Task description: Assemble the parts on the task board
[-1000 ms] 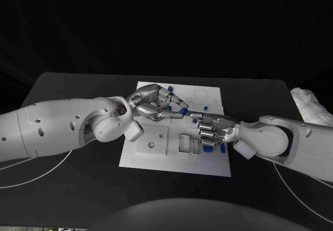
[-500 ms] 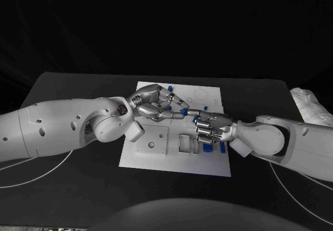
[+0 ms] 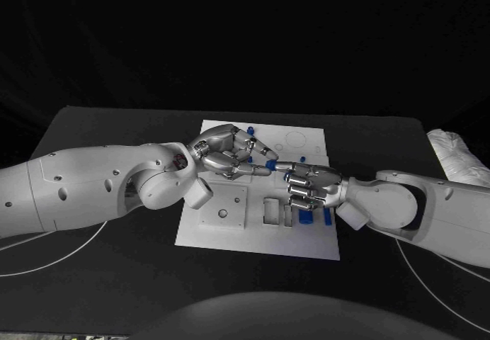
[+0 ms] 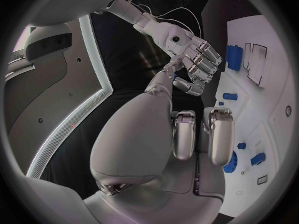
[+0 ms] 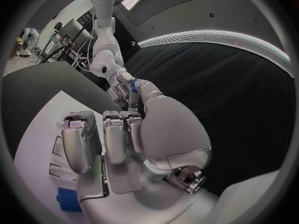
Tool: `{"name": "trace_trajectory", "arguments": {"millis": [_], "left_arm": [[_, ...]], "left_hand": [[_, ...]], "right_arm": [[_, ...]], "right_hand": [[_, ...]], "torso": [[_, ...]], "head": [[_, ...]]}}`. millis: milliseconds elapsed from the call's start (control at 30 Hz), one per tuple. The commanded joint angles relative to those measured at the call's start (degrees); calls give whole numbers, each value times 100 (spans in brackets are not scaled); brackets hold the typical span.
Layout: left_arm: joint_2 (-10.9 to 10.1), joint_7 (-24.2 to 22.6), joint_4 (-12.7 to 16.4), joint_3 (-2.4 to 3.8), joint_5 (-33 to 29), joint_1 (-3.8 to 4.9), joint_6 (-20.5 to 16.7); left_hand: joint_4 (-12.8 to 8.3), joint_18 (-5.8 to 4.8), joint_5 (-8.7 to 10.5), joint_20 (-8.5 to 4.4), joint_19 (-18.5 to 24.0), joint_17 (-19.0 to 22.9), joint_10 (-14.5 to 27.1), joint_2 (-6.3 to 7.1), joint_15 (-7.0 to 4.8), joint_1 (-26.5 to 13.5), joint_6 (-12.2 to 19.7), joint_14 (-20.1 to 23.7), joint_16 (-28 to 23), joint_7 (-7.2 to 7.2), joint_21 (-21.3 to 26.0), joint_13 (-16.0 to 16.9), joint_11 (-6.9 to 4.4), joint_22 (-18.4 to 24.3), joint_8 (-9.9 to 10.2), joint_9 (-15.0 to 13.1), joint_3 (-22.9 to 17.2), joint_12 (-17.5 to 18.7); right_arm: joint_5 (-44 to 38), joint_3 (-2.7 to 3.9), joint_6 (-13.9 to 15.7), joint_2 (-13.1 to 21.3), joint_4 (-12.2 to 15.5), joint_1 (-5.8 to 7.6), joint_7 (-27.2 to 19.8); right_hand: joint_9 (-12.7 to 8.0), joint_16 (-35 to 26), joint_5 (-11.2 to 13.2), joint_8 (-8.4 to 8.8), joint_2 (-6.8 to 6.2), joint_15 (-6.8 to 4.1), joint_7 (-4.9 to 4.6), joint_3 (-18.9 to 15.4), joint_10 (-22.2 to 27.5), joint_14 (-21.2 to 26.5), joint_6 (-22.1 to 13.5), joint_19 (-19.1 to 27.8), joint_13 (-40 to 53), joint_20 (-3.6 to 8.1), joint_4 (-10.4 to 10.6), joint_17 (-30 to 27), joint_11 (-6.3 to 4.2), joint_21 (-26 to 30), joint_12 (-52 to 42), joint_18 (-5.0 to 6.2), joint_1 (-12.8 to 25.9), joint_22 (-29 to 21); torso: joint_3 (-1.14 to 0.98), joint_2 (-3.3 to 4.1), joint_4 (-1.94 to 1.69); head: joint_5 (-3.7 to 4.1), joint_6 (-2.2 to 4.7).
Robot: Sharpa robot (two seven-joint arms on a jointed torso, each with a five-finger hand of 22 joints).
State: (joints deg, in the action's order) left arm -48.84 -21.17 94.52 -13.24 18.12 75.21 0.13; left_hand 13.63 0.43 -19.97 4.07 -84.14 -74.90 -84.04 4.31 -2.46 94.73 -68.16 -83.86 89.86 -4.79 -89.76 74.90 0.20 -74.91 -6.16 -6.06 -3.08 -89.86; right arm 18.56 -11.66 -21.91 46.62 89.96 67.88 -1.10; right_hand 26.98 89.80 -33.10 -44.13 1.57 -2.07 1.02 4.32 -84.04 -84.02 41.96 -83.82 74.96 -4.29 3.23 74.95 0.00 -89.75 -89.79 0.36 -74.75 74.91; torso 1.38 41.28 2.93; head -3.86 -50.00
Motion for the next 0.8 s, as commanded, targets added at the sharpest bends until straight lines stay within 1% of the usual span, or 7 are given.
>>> {"name": "trace_trajectory", "arguments": {"millis": [33, 167, 367, 567, 667, 733, 800], "left_arm": [[16, -11, 11, 5, -1, 1, 70], [21, 16, 4, 5, -1, 1, 73], [25, 52, -9, 4, -1, -3, 52], [25, 69, -17, 4, -1, -16, 36], [27, 70, -20, 4, -1, -20, 22], [27, 67, -23, 4, -1, -21, 7], [27, 58, -27, 4, 0, -23, -7]], "left_hand": [[-11, -43, -40, 9, -586, -1510, -596, -78, 36, 5, -42, -614, 14, -10, -24, 1510, 27, -1509, -17, -73, 35, -14], [-13, -43, -45, 10, -586, -1510, -596, -79, 37, 8, -43, -614, 14, -11, -24, 1510, 28, -1509, -17, -73, 36, -14], [-23, -43, -76, 16, -586, -1510, -596, -77, 42, 22, -22, -614, 14, -21, -24, 1510, 35, -1509, 0, -66, 48, -14], [-29, -43, -92, 29, -586, -1510, -596, -76, 47, 48, 126, -614, 14, -43, -24, 1510, 27, -1509, 100, -23, 87, -14], [-9, -43, -29, 30, -586, -1510, -596, -66, 41, 58, 367, -614, 14, -45, -24, 1510, 20, -1509, 230, 39, 121, -14], [18, -43, 82, 32, -586, -1510, -596, -49, 42, 59, 614, -614, 14, -47, -24, 1510, 20, -1509, 264, 99, 152, -14], [61, -43, 262, 39, -586, -1510, -596, -23, 38, 66, 961, -614, 14, -43, -24, 1510, 20, -1509, 261, 178, 204, -14]], "right_arm": [[26, -2, 64, -2, 19, -8, -111], [34, -2, 93, 0, 34, -8, -157], [38, -2, 164, 10, 69, -8, -250], [47, -2, 256, 23, 84, -8, -308], [51, -3, 307, 28, 86, -8, -310], [53, -3, 340, 31, 88, -8, -302], [54, -3, 376, 34, 91, -8, -288]], "right_hand": [[17, 20, -82, -44, 0, -6, -24, 68, -596, -598, 50, -618, 1504, 20, -22, 1505, -6, -25, -21, -36, -56, 1509], [24, 20, -127, -52, -13, -3, -63, 118, -596, -598, 88, -618, 1504, 20, -52, 1505, -5, -25, -21, -36, -76, 1509], [23, 20, -164, -47, -43, -1, -124, 200, -596, -598, 160, -618, 1504, 19, -93, 1505, -4, -25, -21, -36, -103, 1509], [13, 20, -157, -24, -65, 1, -165, 259, -596, -598, 216, -618, 1504, 19, -115, 1505, -2, -25, -21, -36, -112, 1509], [3, 20, -143, -4, -77, 3, -185, 295, -596, -598, 244, -618, 1504, 19, -126, 1505, -1, -25, -21, -36, -114, 1509], [-6, 20, -128, 15, -86, 4, -199, 323, -596, -598, 264, -618, 1504, 19, -133, 1505, -1, -25, -21, -36, -114, 1509], [-17, 20, -105, 39, -98, 5, -215, 359, -596, -598, 289, -618, 1504, 20, -142, 1505, 0, -25, -21, -36, -112, 1509]], "torso": [[-1, 4, 2], [-4, 2, -1], [0, 2, -1], [0, 1, 0], [0, -3, -1], [1, -1, -3], [-1, 2, -5]], "head": [[0, 0], [3, 0], [8, 0], [10, 0], [11, 0], [8, 0], [9, 0]]}}
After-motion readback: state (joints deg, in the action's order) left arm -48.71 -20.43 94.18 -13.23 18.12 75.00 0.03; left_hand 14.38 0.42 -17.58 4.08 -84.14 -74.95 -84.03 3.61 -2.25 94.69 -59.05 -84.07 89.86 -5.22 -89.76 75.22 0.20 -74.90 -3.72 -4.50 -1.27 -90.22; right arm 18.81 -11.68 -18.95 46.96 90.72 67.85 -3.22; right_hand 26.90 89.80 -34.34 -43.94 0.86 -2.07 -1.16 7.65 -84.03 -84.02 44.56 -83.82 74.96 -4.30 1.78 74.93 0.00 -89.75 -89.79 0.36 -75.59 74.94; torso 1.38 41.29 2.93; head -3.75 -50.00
